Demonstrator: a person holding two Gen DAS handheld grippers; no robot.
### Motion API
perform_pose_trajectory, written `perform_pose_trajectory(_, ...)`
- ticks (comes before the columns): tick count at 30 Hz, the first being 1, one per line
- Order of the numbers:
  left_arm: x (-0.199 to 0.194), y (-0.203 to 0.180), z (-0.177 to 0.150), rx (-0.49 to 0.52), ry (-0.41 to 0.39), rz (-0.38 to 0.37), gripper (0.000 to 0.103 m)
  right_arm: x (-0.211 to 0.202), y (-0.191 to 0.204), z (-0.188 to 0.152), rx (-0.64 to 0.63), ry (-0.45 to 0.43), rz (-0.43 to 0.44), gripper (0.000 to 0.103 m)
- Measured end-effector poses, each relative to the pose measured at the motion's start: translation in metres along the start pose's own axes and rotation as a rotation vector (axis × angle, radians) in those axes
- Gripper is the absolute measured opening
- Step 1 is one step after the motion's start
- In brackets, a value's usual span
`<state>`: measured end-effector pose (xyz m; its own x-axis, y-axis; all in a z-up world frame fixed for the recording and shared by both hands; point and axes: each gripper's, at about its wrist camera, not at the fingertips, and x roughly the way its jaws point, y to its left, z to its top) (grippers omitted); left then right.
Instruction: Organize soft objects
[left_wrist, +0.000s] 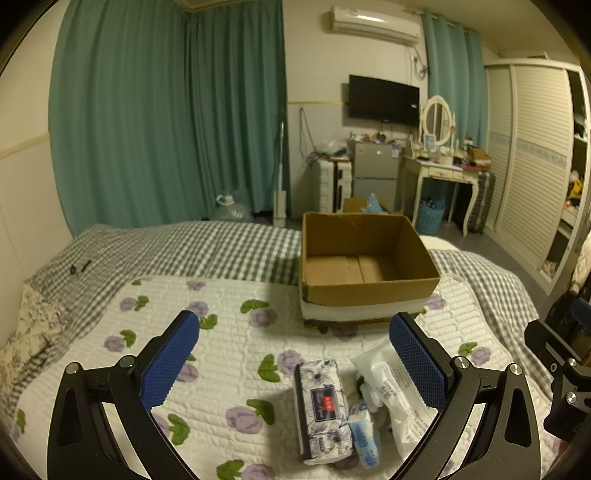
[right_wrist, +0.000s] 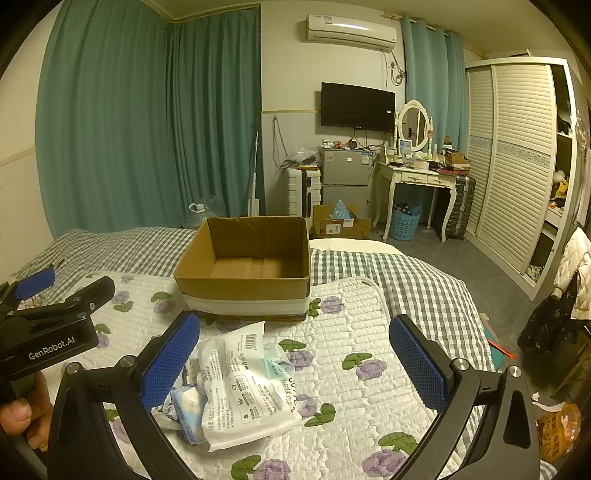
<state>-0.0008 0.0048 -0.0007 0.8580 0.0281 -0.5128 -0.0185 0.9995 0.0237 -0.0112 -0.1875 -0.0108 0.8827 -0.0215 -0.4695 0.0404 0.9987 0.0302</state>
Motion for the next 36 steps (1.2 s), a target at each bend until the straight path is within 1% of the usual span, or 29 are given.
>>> perform_pose_trajectory(14,0.000,0.000,0.000,-0.001,-0.001,0.001,0.103,0.000,0.000,0.000,-0.001,-0.001,0.000,0.103)
perform_pose_trajectory(27,0.001,0.001,-0.001,0.000,-0.004,0.002,0.103,0.002,0.009,0.002,-0.006,0.002,0.010,0.103)
perform_pose_trajectory(29,0.006,0.002,-0.003,-0.002,0.014,0.017,0.103,0.005,0.008,0.001,-0.010,0.012,0.010,0.103)
perform_pose_trajectory(33,0.022,0.007,-0.010,-0.015,0.080,0.025,0.103,0.018,0.010,-0.005,-0.028,0.042,0.004,0.103)
perform_pose_trajectory(36,0.033,0.006,-0.019,-0.004,0.107,0.041,0.103,0.028,0.010,-0.011,-0.030,0.069,0.013,0.103)
